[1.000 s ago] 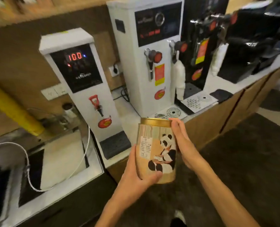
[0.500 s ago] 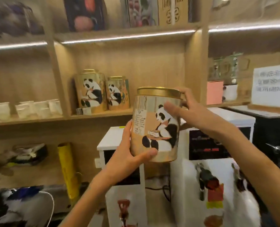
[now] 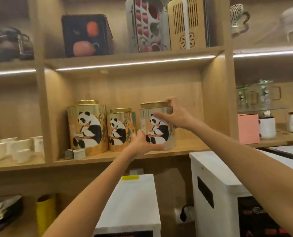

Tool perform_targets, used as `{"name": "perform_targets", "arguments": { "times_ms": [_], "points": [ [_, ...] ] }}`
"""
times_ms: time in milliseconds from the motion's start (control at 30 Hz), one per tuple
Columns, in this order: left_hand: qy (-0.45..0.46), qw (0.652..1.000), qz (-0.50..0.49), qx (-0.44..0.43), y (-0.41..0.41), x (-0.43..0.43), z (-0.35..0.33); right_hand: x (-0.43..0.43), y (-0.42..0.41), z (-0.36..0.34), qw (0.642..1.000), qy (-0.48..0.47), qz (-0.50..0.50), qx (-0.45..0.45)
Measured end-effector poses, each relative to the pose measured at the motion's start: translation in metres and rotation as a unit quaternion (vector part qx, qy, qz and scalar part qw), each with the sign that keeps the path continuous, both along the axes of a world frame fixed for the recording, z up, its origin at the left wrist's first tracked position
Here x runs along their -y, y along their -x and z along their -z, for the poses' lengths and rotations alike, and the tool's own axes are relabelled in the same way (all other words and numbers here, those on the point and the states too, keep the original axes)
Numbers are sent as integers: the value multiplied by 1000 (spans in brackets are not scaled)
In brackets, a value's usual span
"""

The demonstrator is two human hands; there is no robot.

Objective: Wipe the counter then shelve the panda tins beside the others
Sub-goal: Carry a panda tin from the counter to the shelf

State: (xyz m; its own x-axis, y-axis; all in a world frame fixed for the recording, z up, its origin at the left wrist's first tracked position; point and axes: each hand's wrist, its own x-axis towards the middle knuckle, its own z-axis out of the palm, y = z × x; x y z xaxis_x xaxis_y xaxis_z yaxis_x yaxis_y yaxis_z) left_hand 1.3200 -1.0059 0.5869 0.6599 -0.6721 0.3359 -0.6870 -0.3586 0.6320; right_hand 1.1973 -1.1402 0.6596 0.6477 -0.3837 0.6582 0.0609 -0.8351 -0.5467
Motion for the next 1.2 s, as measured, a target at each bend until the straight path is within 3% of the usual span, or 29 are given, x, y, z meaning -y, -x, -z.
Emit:
{"name": "perform_targets", "arguments": {
  "times_ms": [267, 367, 467, 600, 667, 767, 900, 1033, 1200],
  "points": [
    [10, 998, -1, -62, -64, 53, 29, 65, -93, 34, 998, -40, -31, -35],
    [41, 994, -39, -96, -74, 69, 30, 82, -119, 41, 997, -61, -40, -10],
    [57, 990, -96, -91, -72, 89, 31, 89, -139, 43, 998, -61, 15, -19],
    [5, 988, -135, -75, -74, 110, 28, 95, -146, 19, 976, 86, 177, -97],
    [-20, 985, -166, -34, -79, 119, 31, 101, -148, 2, 967, 120, 199, -100],
    [16, 982, -186, 20, -86, 127, 42, 115, -158, -13, 970, 142, 130, -148],
    [71, 979, -188, 15, -92, 127, 47, 128, -181, -9, 980, 125, -14, -154],
    [148, 972, -182, -5, -90, 125, 50, 129, -198, -3, 986, 134, -14, -96],
    [145, 968, -206, -3, -89, 126, 51, 132, -202, -2, 987, 124, -16, -104]
  ]
}}
